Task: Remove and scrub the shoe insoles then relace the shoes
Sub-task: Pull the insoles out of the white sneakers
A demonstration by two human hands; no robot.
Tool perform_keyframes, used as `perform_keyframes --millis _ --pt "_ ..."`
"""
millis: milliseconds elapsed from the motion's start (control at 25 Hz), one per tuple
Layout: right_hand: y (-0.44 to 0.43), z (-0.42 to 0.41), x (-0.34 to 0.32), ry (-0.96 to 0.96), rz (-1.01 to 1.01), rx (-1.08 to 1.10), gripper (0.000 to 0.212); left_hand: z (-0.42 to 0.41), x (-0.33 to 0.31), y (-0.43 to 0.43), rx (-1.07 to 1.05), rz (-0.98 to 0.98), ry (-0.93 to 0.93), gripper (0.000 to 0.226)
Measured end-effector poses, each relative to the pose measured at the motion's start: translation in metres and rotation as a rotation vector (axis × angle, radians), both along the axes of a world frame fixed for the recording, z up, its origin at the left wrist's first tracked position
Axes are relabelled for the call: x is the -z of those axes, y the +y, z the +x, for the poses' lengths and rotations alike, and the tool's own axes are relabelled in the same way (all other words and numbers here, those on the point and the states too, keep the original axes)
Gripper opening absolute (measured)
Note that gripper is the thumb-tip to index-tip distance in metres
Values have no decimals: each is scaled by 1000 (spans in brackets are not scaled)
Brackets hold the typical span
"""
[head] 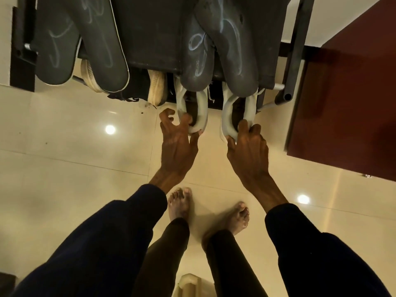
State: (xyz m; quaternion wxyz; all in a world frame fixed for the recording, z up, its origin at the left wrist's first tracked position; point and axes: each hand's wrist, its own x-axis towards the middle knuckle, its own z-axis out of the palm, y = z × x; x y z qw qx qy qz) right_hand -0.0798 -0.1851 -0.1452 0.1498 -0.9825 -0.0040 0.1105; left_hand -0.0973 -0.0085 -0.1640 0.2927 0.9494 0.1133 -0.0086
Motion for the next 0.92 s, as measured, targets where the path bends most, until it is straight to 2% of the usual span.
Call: perform_keyframes --millis 160,360,600,720,920 --pt "5 -21 -18 -17 55 59 41 -10 -1 10 108 -41 -3 30" --pt "-10 -116 -31 -15 140 40 41 -73 -44 2 211 -100 -67 21" --pt "-62 -243 -47 -21 216 56 46 -188 -79 -37 294 -220 122 23" --pt "-100 -292 -43 17 230 99 53 -228 -71 -61 355 -200 197 23" --pt "-174 -356 -19 98 174 192 41 -280 -33 -138 493 -88 207 24"
